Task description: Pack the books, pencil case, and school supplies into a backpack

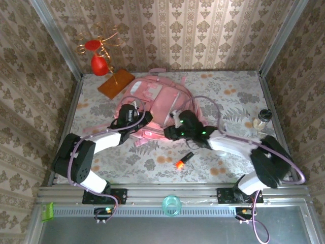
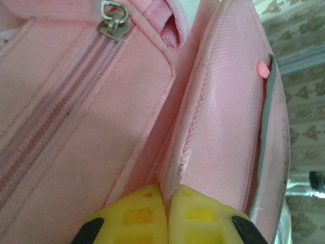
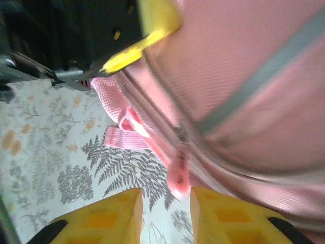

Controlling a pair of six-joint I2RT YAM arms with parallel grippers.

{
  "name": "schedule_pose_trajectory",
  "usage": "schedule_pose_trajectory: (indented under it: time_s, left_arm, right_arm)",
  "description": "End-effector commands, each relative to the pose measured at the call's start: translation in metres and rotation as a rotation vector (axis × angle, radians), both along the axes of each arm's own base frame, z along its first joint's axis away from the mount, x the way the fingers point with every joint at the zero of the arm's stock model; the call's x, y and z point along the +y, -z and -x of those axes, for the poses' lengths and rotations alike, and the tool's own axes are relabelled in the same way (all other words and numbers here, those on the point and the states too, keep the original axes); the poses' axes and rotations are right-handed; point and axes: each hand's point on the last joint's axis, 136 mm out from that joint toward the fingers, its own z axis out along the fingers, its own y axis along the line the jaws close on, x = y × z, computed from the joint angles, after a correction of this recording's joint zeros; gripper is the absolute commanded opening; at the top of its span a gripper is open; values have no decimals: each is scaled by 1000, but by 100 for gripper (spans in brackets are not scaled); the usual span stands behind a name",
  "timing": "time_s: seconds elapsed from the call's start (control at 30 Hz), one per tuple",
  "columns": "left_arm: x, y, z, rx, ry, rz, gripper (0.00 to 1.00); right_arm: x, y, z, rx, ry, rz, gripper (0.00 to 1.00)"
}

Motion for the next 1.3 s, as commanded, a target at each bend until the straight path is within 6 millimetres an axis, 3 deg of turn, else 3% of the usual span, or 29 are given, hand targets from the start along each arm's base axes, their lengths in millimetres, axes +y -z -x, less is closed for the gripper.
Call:
schedule_pose_trajectory:
  time_s: [0.0, 0.07, 0.13, 0.2, 0.33, 0.4, 0.5, 0.67, 0.87, 1.07, 1.27]
  left_arm:
    - [14, -9, 8, -28, 136, -86, 0]
    - [28, -12, 2, -47, 122, -123, 5]
    - [34, -24, -3, -87, 128, -170, 34]
    - [33, -38, -5, -129, 149, -221, 50]
    - [28, -67, -3, -249, 162, -355, 67]
    - [16, -78, 3, -327, 192, -439, 72]
    - [-23, -82, 17, -429, 324, -552, 79]
    - [-70, -52, 24, -468, 495, -829, 82]
    - [-91, -26, 8, -439, 555, -978, 81]
    - [-98, -12, -5, -393, 555, -998, 63]
    - [-96, -15, -10, -370, 534, -956, 44]
  right_arm:
    - [-49, -4, -2, 16, 36, 20, 40]
    - [-75, -1, -20, 37, 147, 18, 41]
    - [-96, 2, -41, 62, 262, -19, 45]
    - [-103, 6, -57, 77, 324, -69, 48]
    - [-90, 10, -74, 105, 308, -122, 51]
    - [-87, 19, -79, 129, 314, -132, 52]
    - [-91, 36, -81, 164, 343, -108, 52]
    - [-102, 57, -78, 199, 403, -113, 50]
    - [-104, 64, -73, 213, 408, -120, 49]
    - [-104, 68, -70, 218, 403, -126, 49]
    - [-103, 68, -69, 218, 398, -129, 49]
